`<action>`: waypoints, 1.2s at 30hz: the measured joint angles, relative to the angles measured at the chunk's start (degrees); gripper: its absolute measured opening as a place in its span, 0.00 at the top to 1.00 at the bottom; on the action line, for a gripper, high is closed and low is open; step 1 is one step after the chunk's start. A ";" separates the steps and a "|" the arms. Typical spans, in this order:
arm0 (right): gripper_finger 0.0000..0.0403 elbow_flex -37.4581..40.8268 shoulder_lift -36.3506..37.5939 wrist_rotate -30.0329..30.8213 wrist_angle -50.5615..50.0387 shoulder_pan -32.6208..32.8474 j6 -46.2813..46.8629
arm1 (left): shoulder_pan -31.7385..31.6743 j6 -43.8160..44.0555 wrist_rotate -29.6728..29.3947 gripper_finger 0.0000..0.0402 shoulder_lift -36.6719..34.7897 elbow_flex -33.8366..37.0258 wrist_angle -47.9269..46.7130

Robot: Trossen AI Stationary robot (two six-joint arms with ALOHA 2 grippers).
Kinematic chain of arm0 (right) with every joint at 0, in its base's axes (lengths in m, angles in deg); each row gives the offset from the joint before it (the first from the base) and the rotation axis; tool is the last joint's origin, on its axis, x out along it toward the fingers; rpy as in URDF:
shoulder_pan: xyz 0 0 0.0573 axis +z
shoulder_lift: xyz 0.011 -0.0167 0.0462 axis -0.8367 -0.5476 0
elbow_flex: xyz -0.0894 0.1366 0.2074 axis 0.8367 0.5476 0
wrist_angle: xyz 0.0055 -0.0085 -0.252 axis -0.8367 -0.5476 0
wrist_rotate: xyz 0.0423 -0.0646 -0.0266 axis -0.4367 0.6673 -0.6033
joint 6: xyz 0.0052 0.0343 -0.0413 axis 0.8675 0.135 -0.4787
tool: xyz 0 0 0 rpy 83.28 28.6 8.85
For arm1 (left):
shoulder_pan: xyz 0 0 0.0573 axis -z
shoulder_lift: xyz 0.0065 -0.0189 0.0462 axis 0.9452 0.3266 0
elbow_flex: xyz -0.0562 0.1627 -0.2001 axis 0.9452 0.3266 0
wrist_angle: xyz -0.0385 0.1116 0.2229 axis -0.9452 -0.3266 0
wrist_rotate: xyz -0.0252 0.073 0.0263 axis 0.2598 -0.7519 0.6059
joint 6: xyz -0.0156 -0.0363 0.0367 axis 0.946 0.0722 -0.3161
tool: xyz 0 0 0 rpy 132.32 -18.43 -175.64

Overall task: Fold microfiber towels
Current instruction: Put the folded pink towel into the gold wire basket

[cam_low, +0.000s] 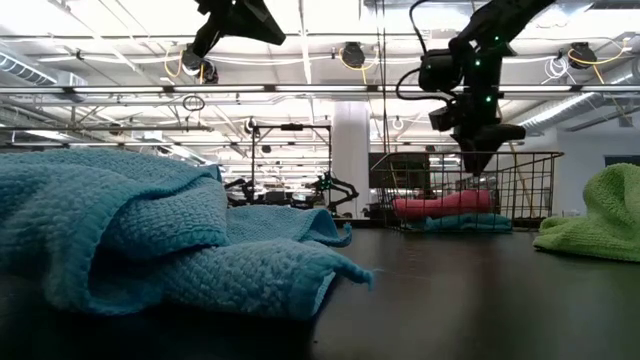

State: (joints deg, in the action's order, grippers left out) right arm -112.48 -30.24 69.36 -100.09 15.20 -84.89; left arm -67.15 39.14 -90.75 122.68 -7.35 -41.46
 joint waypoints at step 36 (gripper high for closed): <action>0.73 0.00 -7.62 -14.13 3.89 -12.52 48.24 | 0.00 -0.14 -1.51 0.95 0.02 0.00 -2.67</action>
State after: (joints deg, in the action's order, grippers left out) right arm -112.48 -37.86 55.23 -96.20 2.68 -36.65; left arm -67.15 39.00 -92.26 122.70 -7.35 -44.13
